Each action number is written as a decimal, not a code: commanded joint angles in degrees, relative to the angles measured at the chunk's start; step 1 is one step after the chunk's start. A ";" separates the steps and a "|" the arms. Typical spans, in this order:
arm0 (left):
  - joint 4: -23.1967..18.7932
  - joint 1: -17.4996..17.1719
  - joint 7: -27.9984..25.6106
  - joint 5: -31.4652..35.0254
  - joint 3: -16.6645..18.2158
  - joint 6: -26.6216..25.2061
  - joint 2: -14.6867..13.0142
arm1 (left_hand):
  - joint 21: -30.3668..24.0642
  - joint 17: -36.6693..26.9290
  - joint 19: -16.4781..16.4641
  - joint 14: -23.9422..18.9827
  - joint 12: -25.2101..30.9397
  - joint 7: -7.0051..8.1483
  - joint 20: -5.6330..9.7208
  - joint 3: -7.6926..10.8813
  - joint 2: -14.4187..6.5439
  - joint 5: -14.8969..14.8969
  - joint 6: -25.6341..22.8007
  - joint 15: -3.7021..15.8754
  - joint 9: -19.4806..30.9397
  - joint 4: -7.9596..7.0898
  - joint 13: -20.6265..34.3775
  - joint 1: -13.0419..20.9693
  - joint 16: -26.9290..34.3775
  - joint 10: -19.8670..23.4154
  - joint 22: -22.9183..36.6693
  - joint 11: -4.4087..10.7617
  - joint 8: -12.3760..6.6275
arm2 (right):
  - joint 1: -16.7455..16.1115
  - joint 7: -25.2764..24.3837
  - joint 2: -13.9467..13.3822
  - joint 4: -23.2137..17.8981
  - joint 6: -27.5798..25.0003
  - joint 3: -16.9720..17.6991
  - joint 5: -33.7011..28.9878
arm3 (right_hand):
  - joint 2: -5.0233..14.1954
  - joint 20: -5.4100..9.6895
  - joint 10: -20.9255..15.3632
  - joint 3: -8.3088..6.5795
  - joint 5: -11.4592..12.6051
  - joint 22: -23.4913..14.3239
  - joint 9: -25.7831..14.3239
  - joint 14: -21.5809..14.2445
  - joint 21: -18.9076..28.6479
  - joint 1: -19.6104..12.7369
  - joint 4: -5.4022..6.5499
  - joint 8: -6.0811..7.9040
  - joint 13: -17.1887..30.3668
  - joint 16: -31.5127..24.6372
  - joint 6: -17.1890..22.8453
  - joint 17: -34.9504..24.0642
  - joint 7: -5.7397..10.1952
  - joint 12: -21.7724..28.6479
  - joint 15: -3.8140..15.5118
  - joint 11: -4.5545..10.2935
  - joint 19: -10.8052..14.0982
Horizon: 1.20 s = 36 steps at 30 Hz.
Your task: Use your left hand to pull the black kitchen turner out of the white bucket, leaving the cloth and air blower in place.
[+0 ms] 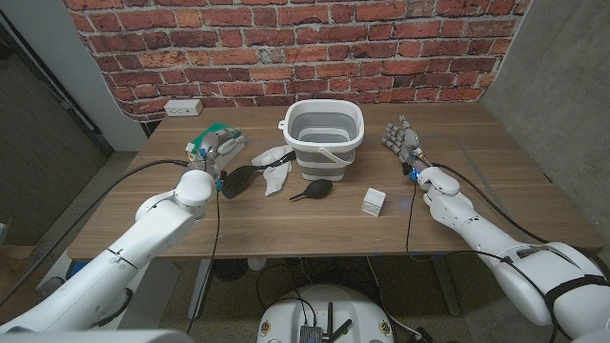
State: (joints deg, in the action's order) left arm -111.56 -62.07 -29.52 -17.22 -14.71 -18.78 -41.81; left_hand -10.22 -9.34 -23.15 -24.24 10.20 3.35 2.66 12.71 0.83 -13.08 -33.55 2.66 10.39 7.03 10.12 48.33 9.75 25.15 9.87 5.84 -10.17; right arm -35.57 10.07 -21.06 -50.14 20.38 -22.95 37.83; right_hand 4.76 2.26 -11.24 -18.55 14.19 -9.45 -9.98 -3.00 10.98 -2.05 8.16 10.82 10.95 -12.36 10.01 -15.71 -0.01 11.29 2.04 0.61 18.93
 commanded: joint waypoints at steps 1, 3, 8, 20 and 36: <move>2.20 0.78 1.26 0.48 -1.12 5.84 0.16 | -0.48 -0.15 0.27 0.38 0.23 -0.01 5.81 -0.44 -0.04 0.15 -0.26 3.63 0.04 -0.28 0.21 -1.24 0.10 -0.33 -0.04 -0.25 -0.39 | -0.65 -0.33 -1.03 -2.25 -0.02 0.16 -0.37 | 1.68 0.18 -0.51 -0.26 0.09 -0.13 -0.29 -0.07 -0.30 0.62 0.12 0.11 0.11 -0.11 0.36 -0.17 -0.13 -0.06 0.84 -0.07 -0.11; 2.69 0.82 1.47 0.56 -1.12 6.92 0.25 | -0.43 -0.17 0.55 1.11 0.15 -0.27 5.62 -0.42 -0.53 0.21 -0.01 3.28 0.04 -0.50 0.21 -1.69 -0.06 -0.81 -0.03 -0.46 -0.30 | -1.18 -0.85 -1.45 -3.45 -0.14 0.25 -0.47 | 1.67 0.19 -0.52 -0.27 0.09 -0.13 -0.29 -0.08 -0.32 0.61 0.11 0.11 0.11 -0.12 0.37 -0.17 -0.11 -0.06 0.84 -0.06 -0.17; 3.99 1.34 2.32 0.58 -1.31 8.63 0.39 | -0.33 -0.16 1.21 2.04 0.08 -0.48 5.26 -0.23 -1.52 0.30 0.50 2.78 0.04 -0.79 0.22 -2.43 -0.15 -1.77 -0.01 -1.14 -0.16 | -2.96 -2.69 -2.83 -7.31 -0.92 0.47 -0.84 | 1.63 0.29 -0.46 -0.26 0.08 -0.13 -0.29 0.03 -0.38 0.61 0.10 0.11 0.11 -0.08 0.37 -0.17 -0.08 -0.08 1.03 -0.08 -0.34; 10.31 4.81 6.36 -0.09 -2.98 14.42 1.79 | -0.31 -0.19 2.17 3.99 0.12 -0.52 4.92 0.08 -3.06 0.60 2.01 2.36 0.02 -1.37 0.22 -4.27 -0.25 -3.32 -0.01 -1.78 0.13 | -5.67 -5.91 -5.75 -14.26 -3.33 0.35 -2.20 | 1.58 0.88 1.01 -0.34 0.07 -0.12 -0.26 1.39 -0.78 0.50 -0.02 -0.20 0.07 0.42 -0.54 -0.11 0.44 -0.57 1.32 0.62 -1.92; 18.79 7.86 9.54 -1.14 -4.71 23.73 5.27 | -0.37 -0.36 3.74 7.17 0.02 0.08 4.90 0.69 -6.81 1.54 5.89 2.12 -0.09 -3.29 0.16 -8.71 -0.17 -6.31 -0.01 -1.85 0.50 | -6.05 -6.38 -7.53 -16.70 -4.48 -0.09 -3.43 | 1.58 1.14 2.45 -0.43 0.06 -0.10 -0.20 2.72 -0.88 0.43 -0.10 -0.54 0.01 0.77 -2.07 -0.06 0.71 -0.81 1.66 1.03 -3.27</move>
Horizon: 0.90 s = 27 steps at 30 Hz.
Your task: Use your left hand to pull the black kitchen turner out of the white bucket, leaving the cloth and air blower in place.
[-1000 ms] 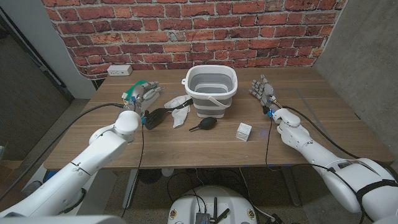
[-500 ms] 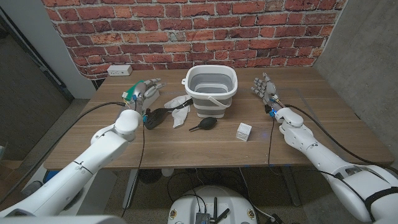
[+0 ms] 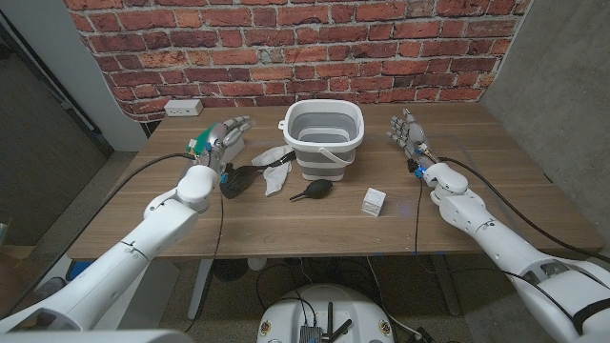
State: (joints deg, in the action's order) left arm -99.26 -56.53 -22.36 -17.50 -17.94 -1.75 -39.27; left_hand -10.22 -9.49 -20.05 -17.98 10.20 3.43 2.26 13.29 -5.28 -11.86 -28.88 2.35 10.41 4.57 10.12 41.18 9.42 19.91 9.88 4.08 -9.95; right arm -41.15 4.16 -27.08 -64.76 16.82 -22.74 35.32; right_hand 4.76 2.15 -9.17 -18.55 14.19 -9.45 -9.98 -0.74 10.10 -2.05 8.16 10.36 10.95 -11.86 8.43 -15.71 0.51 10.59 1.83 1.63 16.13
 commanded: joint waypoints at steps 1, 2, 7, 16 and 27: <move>7.06 2.39 2.23 -0.87 -1.59 7.58 3.26 | -0.41 -0.21 0.71 1.26 0.01 0.13 5.31 0.07 -0.98 0.48 2.00 2.43 -0.12 -1.10 0.14 -2.22 0.17 -1.45 -0.02 0.06 0.39 | -0.44 -0.26 -1.64 -2.11 -1.09 -0.28 -0.83 | 1.57 1.27 0.57 -0.43 0.06 -0.10 -0.20 0.52 -0.01 0.43 -0.11 -0.09 0.01 0.27 -0.60 -0.05 0.17 -0.16 1.89 0.06 -0.59; 7.10 2.38 1.83 -0.61 -1.71 7.76 3.50 | -0.39 -0.20 0.83 1.64 0.05 0.06 5.31 0.06 -1.05 0.55 2.28 2.46 -0.14 -1.15 0.14 -2.46 0.10 -1.51 -0.02 0.08 0.39 | -0.41 -0.05 -1.84 -2.20 -1.26 -0.29 -0.79 | 1.57 1.26 0.60 -0.44 0.06 -0.10 -0.20 0.55 -0.03 0.43 -0.11 -0.13 0.00 0.27 -0.75 -0.05 0.17 -0.15 1.86 0.07 -0.70; 6.39 1.50 -0.41 0.23 -1.67 8.53 4.41 | -0.43 -0.20 1.18 2.59 -0.05 -0.12 5.46 0.03 -1.66 0.95 4.25 2.59 -0.20 -1.62 0.10 -4.01 0.16 -2.75 -0.03 0.03 0.50 | 0.15 1.35 -2.64 -1.77 -2.08 -0.45 -0.69 | 1.53 1.49 1.24 -0.45 0.05 -0.10 -0.18 1.03 -0.10 0.41 -0.15 -0.34 -0.02 0.37 -1.74 -0.03 0.28 -0.24 2.05 0.17 -1.36; 5.36 0.07 0.28 -0.84 -1.62 9.21 4.67 | -0.21 -0.22 3.05 5.63 -0.21 -1.98 5.51 0.33 -3.13 1.54 8.98 2.00 -0.35 -2.39 0.03 -7.30 0.07 -6.05 -0.07 -0.85 0.39 | 1.52 3.30 -0.75 2.72 1.54 -0.69 -0.74 | 1.55 1.36 1.46 -0.45 0.04 -0.10 -0.16 1.23 0.01 0.47 -0.13 -0.27 -0.04 0.31 -2.17 -0.03 0.34 -0.13 1.94 0.20 -1.64; 7.82 -0.05 5.67 -5.31 -1.56 11.85 4.84 | 0.20 -0.26 10.70 15.33 -0.45 -3.16 5.72 2.82 -4.72 1.69 19.27 0.26 -0.47 -2.59 -0.14 -12.18 -0.01 -16.68 -0.18 -2.09 0.34 | -0.05 1.74 -1.55 0.40 1.39 -0.97 -1.80 | 1.34 1.38 1.98 -0.27 0.00 -0.10 -0.13 1.76 -0.05 0.67 -0.06 -0.26 -0.07 0.33 -2.80 -0.05 0.65 -0.13 2.08 0.41 -2.50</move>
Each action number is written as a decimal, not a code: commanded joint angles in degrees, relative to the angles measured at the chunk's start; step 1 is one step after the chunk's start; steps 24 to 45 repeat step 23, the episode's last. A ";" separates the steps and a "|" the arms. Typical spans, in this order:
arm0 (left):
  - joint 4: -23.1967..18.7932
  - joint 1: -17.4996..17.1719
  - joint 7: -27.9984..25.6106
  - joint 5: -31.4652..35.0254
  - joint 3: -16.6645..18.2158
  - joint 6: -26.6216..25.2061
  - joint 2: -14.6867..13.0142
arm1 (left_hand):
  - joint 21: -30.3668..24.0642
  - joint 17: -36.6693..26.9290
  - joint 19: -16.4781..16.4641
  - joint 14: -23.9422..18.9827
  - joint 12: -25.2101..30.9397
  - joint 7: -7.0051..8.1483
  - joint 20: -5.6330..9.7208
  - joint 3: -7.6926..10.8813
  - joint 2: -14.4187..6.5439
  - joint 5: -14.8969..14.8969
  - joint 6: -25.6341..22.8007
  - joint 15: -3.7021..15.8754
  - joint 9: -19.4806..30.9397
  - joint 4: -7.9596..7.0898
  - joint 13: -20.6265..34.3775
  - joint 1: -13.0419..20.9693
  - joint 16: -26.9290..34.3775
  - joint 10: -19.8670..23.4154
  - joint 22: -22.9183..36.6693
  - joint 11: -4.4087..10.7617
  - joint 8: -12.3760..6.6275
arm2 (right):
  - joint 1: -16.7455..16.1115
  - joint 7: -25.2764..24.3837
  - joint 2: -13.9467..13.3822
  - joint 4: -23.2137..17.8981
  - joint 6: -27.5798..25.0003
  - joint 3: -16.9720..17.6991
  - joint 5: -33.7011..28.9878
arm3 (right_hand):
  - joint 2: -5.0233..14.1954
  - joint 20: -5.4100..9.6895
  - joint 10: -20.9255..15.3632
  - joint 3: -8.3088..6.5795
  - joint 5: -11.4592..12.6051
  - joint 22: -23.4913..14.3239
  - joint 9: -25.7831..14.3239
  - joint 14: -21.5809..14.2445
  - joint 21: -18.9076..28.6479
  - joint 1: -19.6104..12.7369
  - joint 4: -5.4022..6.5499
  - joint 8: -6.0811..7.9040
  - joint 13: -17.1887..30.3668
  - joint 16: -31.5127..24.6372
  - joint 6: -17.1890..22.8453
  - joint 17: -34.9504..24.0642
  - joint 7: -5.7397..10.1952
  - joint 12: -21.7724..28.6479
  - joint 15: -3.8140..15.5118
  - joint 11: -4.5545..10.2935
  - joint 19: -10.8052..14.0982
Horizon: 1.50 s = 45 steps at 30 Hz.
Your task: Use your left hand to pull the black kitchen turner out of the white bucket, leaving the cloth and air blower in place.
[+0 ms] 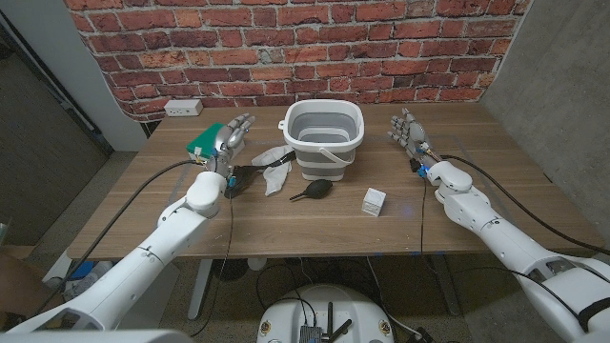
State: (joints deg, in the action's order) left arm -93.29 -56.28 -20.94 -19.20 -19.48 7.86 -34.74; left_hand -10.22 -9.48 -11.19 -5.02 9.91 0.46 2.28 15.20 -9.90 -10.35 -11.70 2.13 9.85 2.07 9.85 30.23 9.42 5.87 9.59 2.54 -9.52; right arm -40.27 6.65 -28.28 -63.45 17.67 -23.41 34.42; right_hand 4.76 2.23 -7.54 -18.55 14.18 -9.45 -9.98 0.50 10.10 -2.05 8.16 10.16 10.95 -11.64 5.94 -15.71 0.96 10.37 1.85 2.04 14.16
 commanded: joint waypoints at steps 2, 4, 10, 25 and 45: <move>3.08 -0.13 5.32 -4.44 -0.08 3.08 0.57 | 0.25 -0.27 2.74 3.38 -0.16 0.03 5.56 1.17 -0.12 0.17 3.16 0.28 0.07 -0.13 0.12 -1.72 -0.02 -3.68 0.12 -0.69 -0.01 | -1.80 -2.17 -0.65 -2.22 0.73 -0.28 -1.61 | 1.31 1.31 0.53 -0.24 0.01 -0.10 -0.12 0.87 -0.09 0.70 -0.05 -0.11 -0.08 0.21 -0.65 -0.04 0.27 0.08 2.28 0.17 -0.85; 4.18 0.07 5.70 -4.51 -0.18 4.29 0.91 | 0.28 -0.30 3.32 3.97 -0.17 0.12 5.56 1.31 -0.18 0.16 3.49 0.31 0.07 -0.23 0.12 -2.08 -0.02 -4.35 0.12 -0.61 -0.07 | -2.33 -2.98 -0.46 -2.45 1.49 -0.16 -1.90 | 1.28 1.35 0.64 -0.21 0.01 -0.10 -0.11 1.08 -0.13 0.73 -0.04 -0.13 -0.08 0.25 -0.87 -0.04 0.33 0.08 2.24 0.25 -1.11; 7.43 1.79 7.88 -5.00 -0.76 6.04 1.37 | 0.29 -0.30 4.31 4.97 -0.10 0.16 5.57 1.53 -0.05 0.18 4.50 0.26 0.05 -0.32 0.11 -2.76 0.01 -5.36 0.12 -0.90 -0.04 | -4.47 -5.95 -0.27 -4.30 2.46 0.14 -2.74 | 1.22 1.39 0.95 -0.14 0.01 -0.10 -0.10 1.38 -0.14 0.81 -0.01 -0.08 -0.10 0.25 -1.17 -0.03 0.32 0.08 2.42 0.35 -1.65; 10.81 2.34 10.89 -6.90 -1.51 9.55 2.69 | 0.22 -0.38 6.84 8.02 -0.06 -0.43 5.36 1.84 0.15 0.16 7.82 -0.42 0.00 -1.22 0.11 -5.64 0.06 -8.53 0.11 -1.58 0.02 | -4.93 -7.15 0.95 -3.53 3.92 0.03 -3.20 | 1.23 1.45 0.84 -0.10 0.04 -0.10 -0.08 1.38 -0.01 0.87 0.03 0.11 -0.13 0.12 -1.13 0.01 0.42 0.26 2.32 0.34 -1.95; 10.81 2.34 10.89 -6.90 -1.51 9.55 2.69 | 0.22 -0.38 6.84 8.02 -0.06 -0.43 5.36 1.84 0.15 0.16 7.82 -0.42 0.00 -1.22 0.11 -5.64 0.06 -8.53 0.11 -1.58 0.02 | -4.93 -7.15 0.95 -3.53 3.92 0.03 -3.20 | 1.23 1.45 0.84 -0.10 0.04 -0.10 -0.08 1.38 -0.01 0.87 0.03 0.11 -0.13 0.12 -1.13 0.01 0.42 0.26 2.32 0.34 -1.95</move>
